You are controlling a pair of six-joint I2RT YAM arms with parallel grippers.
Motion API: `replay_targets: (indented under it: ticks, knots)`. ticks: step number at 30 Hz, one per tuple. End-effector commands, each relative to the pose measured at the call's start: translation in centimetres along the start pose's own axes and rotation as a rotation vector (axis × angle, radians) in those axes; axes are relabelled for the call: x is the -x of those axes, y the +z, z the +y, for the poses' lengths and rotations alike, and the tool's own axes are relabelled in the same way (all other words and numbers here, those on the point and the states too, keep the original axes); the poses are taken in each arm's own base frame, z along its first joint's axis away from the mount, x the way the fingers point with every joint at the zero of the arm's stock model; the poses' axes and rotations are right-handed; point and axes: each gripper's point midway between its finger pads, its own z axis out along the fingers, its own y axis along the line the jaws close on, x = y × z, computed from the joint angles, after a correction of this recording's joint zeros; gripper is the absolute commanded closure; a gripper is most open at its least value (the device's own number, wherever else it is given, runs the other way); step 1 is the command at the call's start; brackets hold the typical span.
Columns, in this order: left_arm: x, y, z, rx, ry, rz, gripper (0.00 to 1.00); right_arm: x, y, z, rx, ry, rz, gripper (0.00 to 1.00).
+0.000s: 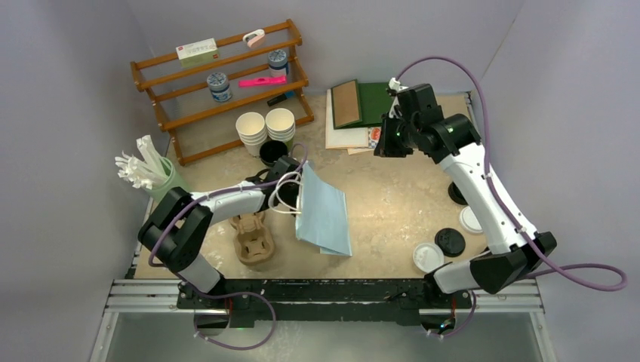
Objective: Pack the takeout coffee
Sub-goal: Open the takeout bag at the center of the board.
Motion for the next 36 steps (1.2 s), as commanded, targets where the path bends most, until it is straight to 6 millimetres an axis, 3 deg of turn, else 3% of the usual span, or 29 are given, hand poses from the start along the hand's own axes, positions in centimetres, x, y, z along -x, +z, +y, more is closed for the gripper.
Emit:
replay_targets:
  ticks: [1, 5, 8, 12, 16, 21, 26, 32, 36]
  knots:
    - [-0.1, 0.4, 0.0, -0.038, 0.068, 0.021, 0.96, 0.9, -1.7, 0.8, 0.053, -0.023, -0.018, 1.00]
    - [1.1, -0.4, -2.0, -0.079, 0.090, -0.014, 0.96, 0.0, -2.2, 3.4, 0.202, -0.051, 0.057, 0.99]
    - [1.8, -1.4, -2.7, -0.045, 0.071, -0.027, 0.96, 0.3, -3.4, 5.3, 0.302, -0.057, 0.058, 0.80]
    - [1.9, -2.3, -2.2, 0.065, -0.018, 0.003, 0.96, 0.4, -5.7, 8.4, 0.461, -0.070, 0.070, 0.67]
    - [2.1, -2.9, -2.1, 0.143, -0.124, 0.008, 1.00, 0.7, -7.7, 11.7, 0.540, -0.098, 0.050, 0.61]
    - [2.5, -4.1, -1.7, 0.241, -0.287, -0.035, 1.00, 0.2, -9.0, 15.1, 0.604, -0.137, 0.042, 0.61]
    - [2.6, -5.1, -1.5, 0.310, -0.378, -0.057, 1.00, 0.7, -10.6, 16.1, 0.654, -0.135, -0.014, 0.59]
    - [3.0, -6.0, -1.6, 0.330, -0.395, -0.093, 1.00, -0.1, -9.8, 15.7, 0.622, -0.151, 0.023, 0.55]
    - [3.0, -6.0, -1.8, 0.324, -0.389, -0.088, 0.99, 0.3, -10.5, 16.6, 0.658, -0.159, 0.014, 0.53]
